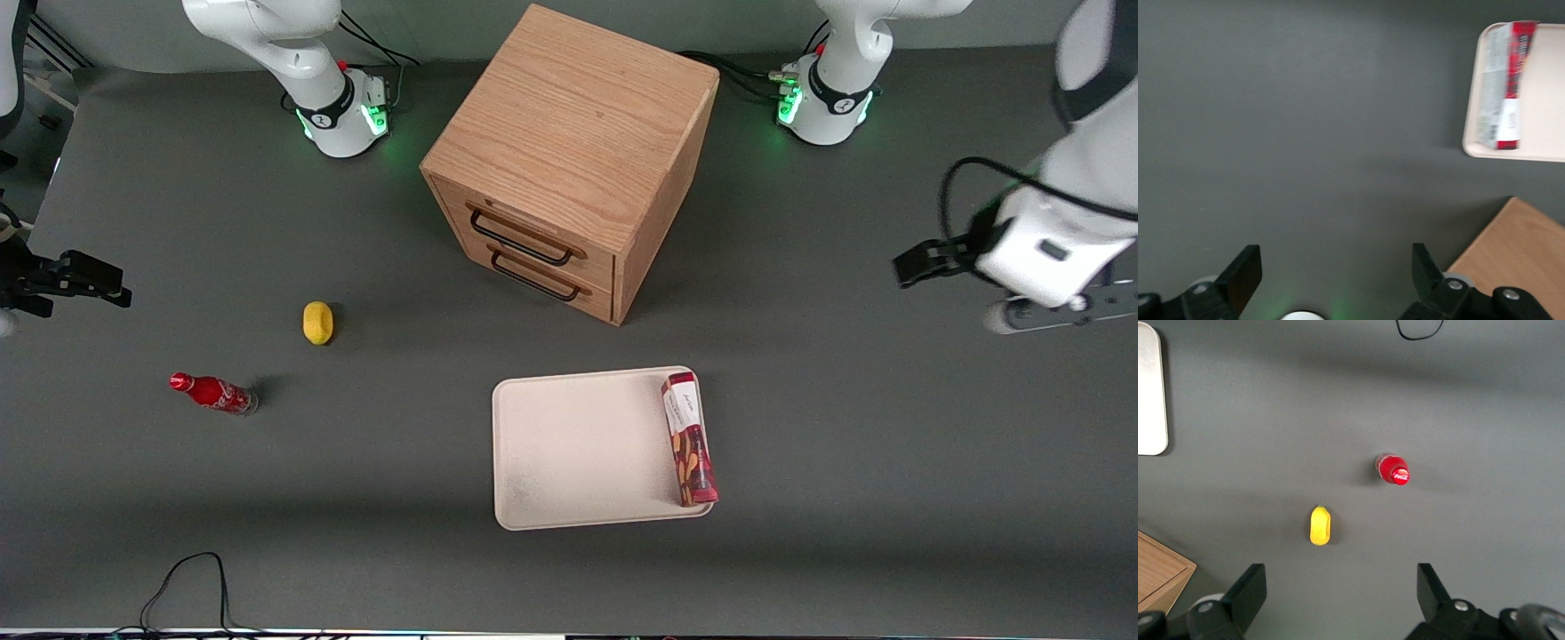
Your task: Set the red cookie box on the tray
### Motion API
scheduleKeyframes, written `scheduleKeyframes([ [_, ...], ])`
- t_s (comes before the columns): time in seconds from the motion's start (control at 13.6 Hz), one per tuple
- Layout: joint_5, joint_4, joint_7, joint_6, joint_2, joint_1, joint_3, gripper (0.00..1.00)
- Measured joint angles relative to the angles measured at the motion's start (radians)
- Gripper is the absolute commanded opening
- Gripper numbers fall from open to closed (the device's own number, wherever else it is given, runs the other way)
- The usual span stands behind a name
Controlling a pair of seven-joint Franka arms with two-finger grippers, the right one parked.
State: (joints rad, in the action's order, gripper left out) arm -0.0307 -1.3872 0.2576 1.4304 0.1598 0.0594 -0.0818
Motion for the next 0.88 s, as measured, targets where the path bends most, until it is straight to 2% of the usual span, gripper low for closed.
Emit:
scheduleKeyframes([
  [0.29, 0.001, -0.147, -0.135, 0.105, -0.071, -0.1, 0.001, 1.0],
  [0.52, 0.001, -0.209, -0.139, 0.153, -0.095, -0.1, -0.001, 1.0],
  [0.88, 0.004, -0.216, -0.142, 0.198, -0.111, -0.089, 0.024, 1.0],
])
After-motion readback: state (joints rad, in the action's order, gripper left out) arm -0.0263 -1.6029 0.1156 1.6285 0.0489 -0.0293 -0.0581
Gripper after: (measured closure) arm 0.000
